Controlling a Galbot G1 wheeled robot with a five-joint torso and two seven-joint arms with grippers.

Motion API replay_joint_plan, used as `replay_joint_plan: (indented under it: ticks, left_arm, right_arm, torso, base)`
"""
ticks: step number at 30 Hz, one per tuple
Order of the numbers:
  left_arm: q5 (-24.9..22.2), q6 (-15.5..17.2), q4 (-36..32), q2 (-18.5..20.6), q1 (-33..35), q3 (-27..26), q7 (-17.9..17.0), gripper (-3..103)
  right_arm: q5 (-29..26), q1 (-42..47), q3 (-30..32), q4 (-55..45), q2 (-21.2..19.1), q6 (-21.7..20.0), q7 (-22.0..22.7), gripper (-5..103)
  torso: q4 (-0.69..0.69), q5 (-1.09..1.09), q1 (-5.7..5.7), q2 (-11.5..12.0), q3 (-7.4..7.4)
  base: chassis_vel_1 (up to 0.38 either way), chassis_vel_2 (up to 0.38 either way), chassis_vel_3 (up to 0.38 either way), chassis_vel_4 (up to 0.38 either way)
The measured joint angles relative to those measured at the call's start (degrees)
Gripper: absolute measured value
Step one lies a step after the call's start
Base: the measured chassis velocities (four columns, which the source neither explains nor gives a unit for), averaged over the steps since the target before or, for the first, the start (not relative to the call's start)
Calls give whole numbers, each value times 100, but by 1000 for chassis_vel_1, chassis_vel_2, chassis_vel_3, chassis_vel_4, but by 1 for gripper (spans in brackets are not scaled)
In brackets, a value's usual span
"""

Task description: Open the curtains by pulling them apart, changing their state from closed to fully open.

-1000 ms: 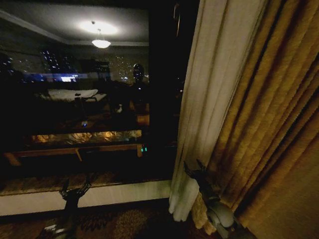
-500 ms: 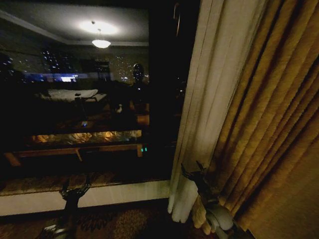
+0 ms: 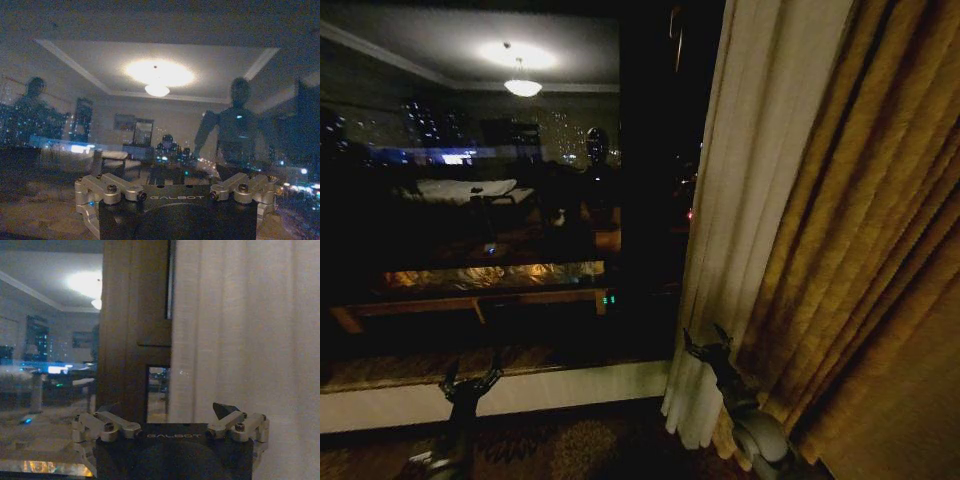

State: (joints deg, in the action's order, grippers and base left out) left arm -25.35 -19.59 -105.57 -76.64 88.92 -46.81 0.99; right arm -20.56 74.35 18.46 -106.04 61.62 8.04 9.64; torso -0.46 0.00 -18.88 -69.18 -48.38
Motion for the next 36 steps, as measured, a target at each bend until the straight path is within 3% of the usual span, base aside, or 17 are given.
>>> replay_joint_plan:
  ticks: [11,36]
  left_arm:
    - [0,0,0,0,0,-1,0,100]
    - [0,0,0,0,0,-1,0,100]
  right_arm:
    - [2,-3,0,3,1,2,4,100]
    - [2,-7,-1,8,1,2,8,100]
  torso:
    - [0,1,1,-2,1]
    - [0,-1,1,-1,0]
  base:
    - [260,212,-277,-217]
    - [344,354,-351,-345]
